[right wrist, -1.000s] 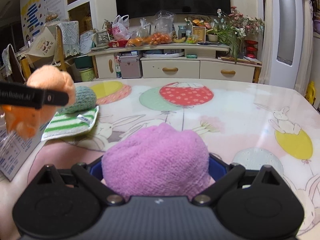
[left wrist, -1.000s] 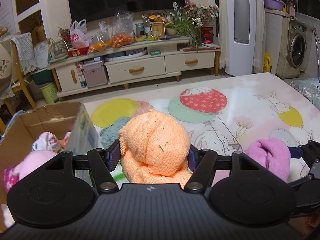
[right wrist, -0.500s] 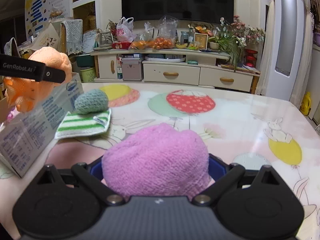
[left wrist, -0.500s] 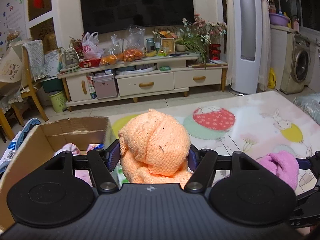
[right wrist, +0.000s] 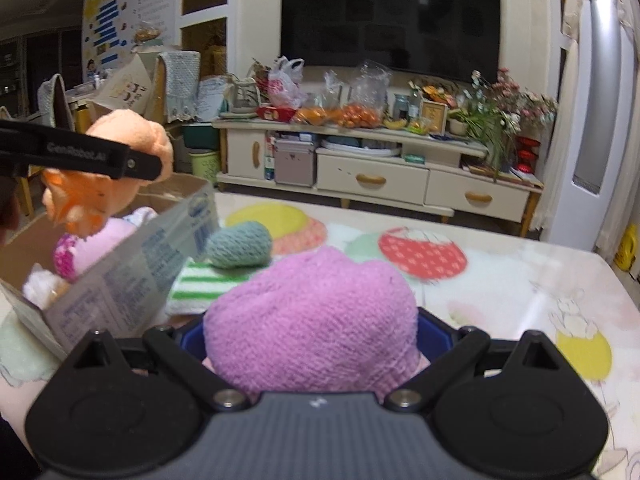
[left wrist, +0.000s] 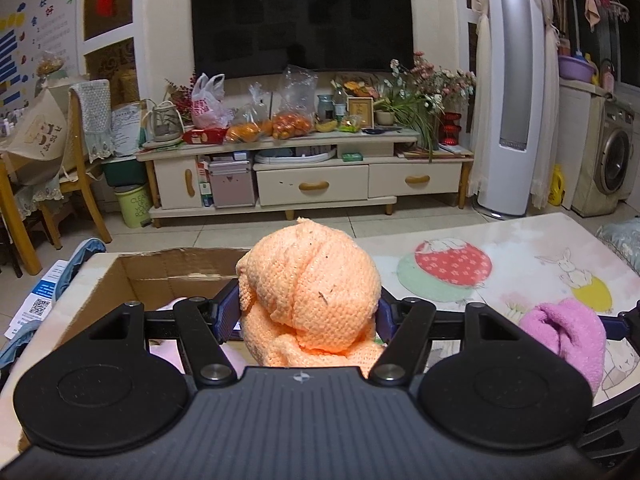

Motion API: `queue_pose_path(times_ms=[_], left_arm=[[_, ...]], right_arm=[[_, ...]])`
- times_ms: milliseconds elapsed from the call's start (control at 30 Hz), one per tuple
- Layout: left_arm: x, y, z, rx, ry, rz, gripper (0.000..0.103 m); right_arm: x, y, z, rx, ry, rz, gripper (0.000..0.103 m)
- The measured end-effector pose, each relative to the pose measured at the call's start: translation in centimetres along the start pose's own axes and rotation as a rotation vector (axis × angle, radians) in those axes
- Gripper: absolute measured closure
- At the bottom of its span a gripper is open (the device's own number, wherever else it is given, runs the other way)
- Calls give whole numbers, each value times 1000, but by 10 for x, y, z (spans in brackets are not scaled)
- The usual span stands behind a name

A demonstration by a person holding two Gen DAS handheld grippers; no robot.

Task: Organize soft objects
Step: 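Carry the orange and pink towels into the cardboard box and open both tools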

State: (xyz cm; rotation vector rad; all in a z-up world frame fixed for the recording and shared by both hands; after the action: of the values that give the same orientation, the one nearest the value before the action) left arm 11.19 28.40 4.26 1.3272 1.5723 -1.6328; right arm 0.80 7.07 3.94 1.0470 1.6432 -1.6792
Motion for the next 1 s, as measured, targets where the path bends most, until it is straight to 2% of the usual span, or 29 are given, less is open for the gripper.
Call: queue_pose_path(times_ms=[367,733,1000], left_arm=[[-3,-9,-42,-57,-94,13,22],[1,-5,-105,-186,-240,-9,23],[3,1,-115,-219,-284,-31,22]], right_arm=[[-35,4,-54,-92,-67,46,6],[-79,29,-114,-221,-125,102,6],[-95,63,-159,-296,-211,112,6]])
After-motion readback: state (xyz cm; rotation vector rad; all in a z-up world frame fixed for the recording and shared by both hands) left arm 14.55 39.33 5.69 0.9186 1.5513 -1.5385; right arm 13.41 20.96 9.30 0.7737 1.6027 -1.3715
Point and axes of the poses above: each gripper's, at about its wrist camera, not at the fingertips, and y roughly the way its jaws point, z to its right, x to its underside, the point moved 10 cm from there along y, roughly the way its jaws point, and after that the axes turned 5 degrees about y, right-handed, at the moved point
